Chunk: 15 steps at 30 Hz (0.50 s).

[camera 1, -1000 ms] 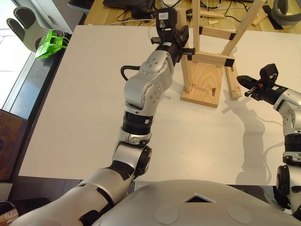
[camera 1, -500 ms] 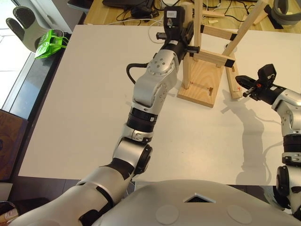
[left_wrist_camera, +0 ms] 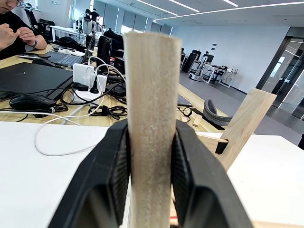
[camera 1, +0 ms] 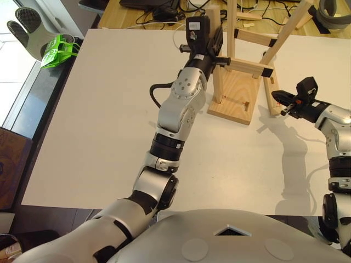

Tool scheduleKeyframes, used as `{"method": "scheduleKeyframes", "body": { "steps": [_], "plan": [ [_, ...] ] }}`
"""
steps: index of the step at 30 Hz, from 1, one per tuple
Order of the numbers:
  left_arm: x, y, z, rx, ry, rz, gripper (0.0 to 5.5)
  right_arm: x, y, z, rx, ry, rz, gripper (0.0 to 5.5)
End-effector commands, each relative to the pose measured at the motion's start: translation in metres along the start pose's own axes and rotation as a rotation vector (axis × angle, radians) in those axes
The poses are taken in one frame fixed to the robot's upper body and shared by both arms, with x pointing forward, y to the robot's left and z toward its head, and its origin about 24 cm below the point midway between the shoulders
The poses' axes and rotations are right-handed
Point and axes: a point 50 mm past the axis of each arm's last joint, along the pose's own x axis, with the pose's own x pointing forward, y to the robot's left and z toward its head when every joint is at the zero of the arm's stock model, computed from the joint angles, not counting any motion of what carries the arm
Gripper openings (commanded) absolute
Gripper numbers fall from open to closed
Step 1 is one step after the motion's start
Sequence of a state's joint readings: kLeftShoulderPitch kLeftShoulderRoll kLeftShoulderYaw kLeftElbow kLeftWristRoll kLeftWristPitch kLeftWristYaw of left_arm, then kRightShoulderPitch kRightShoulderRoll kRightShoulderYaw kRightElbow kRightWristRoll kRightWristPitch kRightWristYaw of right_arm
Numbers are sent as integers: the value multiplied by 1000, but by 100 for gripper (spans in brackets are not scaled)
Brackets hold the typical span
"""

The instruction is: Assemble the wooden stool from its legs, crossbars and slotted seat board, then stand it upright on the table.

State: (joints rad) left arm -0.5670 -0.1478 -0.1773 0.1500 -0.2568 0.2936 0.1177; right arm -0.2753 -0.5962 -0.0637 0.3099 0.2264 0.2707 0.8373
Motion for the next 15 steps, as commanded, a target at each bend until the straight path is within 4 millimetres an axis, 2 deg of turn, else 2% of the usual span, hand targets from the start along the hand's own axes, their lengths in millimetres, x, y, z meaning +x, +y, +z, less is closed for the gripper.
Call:
{"method": "scheduleKeyframes", "body": {
  "steps": [1,10,15],
  "plan": [
    [2,0,-17,23,-41,-14,102,-2,-3,2,-17,7,-4,0],
    [8,15,-18,95,-216,-4,102,-5,-4,1,-25,24,3,0],
    [0,20,-28,181,-263,-41,102,-5,-4,1,-23,25,2,0]
  ]
}}
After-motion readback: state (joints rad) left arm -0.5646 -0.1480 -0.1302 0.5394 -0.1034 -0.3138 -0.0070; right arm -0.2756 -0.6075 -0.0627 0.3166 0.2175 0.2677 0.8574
